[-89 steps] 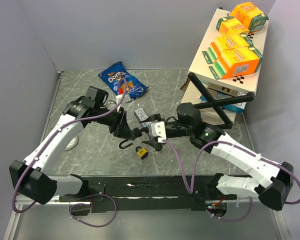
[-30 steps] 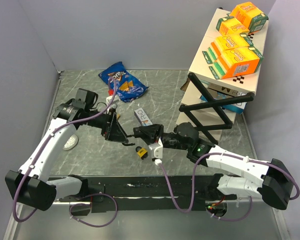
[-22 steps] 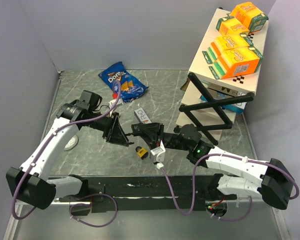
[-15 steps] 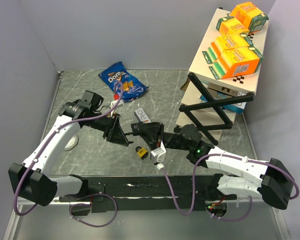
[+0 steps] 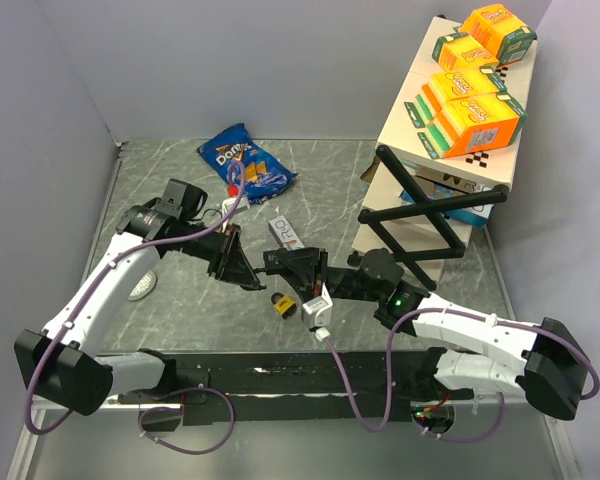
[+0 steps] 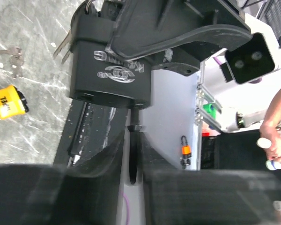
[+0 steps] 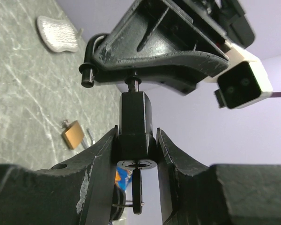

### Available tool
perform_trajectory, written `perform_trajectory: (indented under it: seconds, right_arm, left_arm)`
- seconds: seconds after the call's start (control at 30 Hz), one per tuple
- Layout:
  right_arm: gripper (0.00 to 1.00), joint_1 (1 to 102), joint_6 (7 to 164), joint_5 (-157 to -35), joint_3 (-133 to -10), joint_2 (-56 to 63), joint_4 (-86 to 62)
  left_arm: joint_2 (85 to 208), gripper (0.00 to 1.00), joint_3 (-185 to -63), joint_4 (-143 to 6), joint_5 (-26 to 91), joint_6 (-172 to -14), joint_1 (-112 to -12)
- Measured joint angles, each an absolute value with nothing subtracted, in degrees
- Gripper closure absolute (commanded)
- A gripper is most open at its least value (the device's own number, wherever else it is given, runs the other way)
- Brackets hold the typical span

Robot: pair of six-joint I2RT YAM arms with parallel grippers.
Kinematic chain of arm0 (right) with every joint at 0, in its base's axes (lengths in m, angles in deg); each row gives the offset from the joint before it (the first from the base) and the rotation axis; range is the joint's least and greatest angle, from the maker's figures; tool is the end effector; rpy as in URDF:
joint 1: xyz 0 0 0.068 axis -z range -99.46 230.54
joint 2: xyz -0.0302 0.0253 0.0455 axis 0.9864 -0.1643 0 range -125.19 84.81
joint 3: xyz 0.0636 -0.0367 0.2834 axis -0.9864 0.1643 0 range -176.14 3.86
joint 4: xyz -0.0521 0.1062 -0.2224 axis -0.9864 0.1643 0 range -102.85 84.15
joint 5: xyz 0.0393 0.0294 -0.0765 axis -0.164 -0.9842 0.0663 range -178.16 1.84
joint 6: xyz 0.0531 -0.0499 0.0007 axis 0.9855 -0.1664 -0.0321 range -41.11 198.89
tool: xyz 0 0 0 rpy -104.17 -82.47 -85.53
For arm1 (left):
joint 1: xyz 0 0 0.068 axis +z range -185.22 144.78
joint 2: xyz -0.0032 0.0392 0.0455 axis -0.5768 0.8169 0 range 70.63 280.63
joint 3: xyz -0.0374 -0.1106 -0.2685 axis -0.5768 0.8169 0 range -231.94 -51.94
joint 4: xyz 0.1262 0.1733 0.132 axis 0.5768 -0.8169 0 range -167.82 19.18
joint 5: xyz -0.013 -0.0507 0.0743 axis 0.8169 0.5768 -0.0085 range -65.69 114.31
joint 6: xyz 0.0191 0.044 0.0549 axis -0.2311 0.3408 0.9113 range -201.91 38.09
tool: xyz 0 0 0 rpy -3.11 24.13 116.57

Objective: Lock with the key
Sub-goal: Pick up the lock from the center of the board.

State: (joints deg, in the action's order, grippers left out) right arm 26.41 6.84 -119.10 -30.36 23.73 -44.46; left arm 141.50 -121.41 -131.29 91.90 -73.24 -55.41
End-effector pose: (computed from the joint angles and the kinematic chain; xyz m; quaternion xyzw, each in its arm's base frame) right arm 0.1179 0.2164 0.3205 -0.6708 0.1203 0.0680 0.7286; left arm 0.1763 -0.1246 0.3510 0.3318 0.7470 -0.5571 0.1468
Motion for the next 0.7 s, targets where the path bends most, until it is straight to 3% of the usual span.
perform_trajectory:
  seconds: [0.07,0.3,0.4,0.43,0.5,0.7]
  right_arm:
    - [1.00,26.43,7.08,-119.05,-30.29,23.93,-43.57]
    - [1.00,26.43,11.06,-118.48,-31.39,24.91,-40.14]
    - [0.51,26.43,14.10,-118.16,-33.38,25.02,-36.62]
    - [0.23,26.43,15.17,-118.14,-34.12,25.02,-35.42]
    - [0.01,26.46,18.67,-118.09,-36.28,25.07,-31.96]
    - [0.00,28.05,30.21,-120.45,-44.89,25.18,-19.66]
  left_arm:
    - [141.17,0.99,-121.48,-130.87,91.71,-73.90,-55.82]
    - [139.27,0.99,-121.61,-128.82,88.45,-74.68,-57.00]
    - [138.44,0.99,-121.74,-128.05,87.36,-74.71,-57.14]
    - [138.29,0.99,-121.94,-127.99,87.12,-74.66,-57.18]
    - [138.20,0.99,-122.75,-127.79,86.29,-74.66,-57.18]
    - [137.79,0.99,-125.89,-126.00,82.20,-74.53,-56.89]
